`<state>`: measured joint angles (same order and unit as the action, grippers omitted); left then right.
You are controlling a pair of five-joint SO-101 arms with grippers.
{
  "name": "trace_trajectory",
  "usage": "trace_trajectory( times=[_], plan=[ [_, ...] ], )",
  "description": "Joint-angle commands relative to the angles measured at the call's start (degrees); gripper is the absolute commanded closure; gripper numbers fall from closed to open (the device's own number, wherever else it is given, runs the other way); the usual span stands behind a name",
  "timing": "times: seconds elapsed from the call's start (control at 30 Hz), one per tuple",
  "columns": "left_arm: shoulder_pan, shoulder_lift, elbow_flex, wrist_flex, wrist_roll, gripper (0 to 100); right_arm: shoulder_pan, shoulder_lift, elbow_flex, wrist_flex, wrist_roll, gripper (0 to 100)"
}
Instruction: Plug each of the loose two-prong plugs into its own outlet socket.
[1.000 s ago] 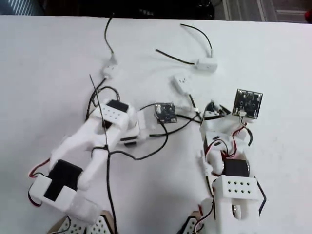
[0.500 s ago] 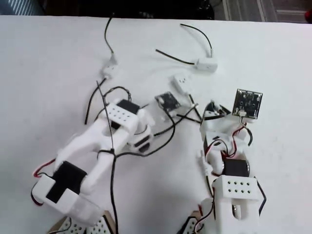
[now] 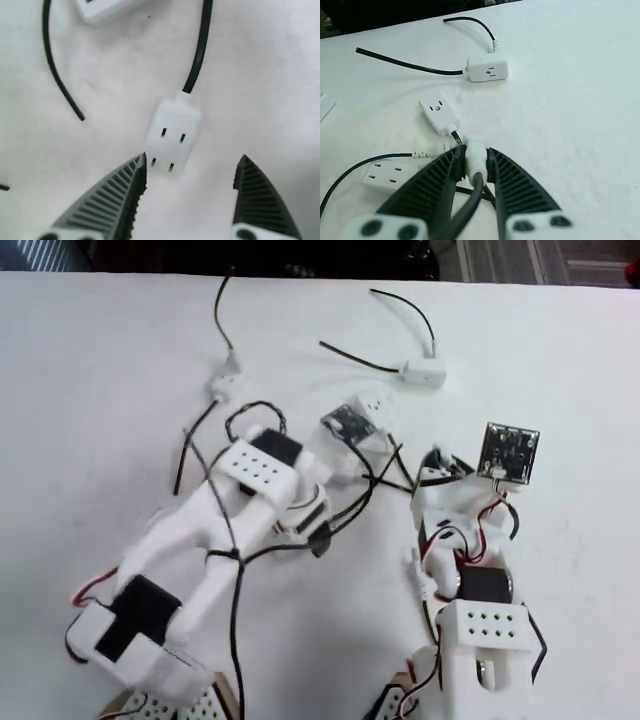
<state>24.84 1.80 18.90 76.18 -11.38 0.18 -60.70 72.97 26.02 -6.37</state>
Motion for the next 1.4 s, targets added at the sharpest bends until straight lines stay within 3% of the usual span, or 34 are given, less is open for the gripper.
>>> trace_trajectory(
  times=[0.0, 0.17, 0.33, 0.5, 0.63, 0.77, 0.9, 1.37],
  plan=[
    [-4.35, -11.38, -2.02, 2.99, 0.18, 72, 0.22, -1.36, -2.11, 1.1, 2.02, 98.1],
    [-11.82, -25.8, 5.45, 3.08, 0.18, 72, -2.59, -1.36, -9.76, 14.55, 2.37, 98.1],
    [-23.87, -37.67, 14.77, 2.64, 0.18, 72, -14.37, -1.19, -14.51, 23.96, 2.64, 98.1],
    [-36.53, -46.99, 26.99, -2.99, -2.29, 72, -27.21, -0.57, -15.21, 25.27, 2.64, 98.1],
    [-42.86, -51.56, 38.07, -10.02, -4.22, 72, -36.18, 4.7, -15.56, 25.01, 2.64, 98.1],
    [-45.67, -53.41, 46.07, -17.49, -4.48, 72, -42.24, 14.11, -18.02, 24.84, 2.46, 98.1],
    [-47.52, -53.58, 49.76, -21.36, -4.57, 72, -43.91, 20.97, -22.59, 24.84, 2.37, 98.1],
    [-47.69, -53.32, 51.43, -23.47, -4.57, 72, -44.88, 33.71, -24.88, 20.09, 2.64, 98.2]
  ],
)
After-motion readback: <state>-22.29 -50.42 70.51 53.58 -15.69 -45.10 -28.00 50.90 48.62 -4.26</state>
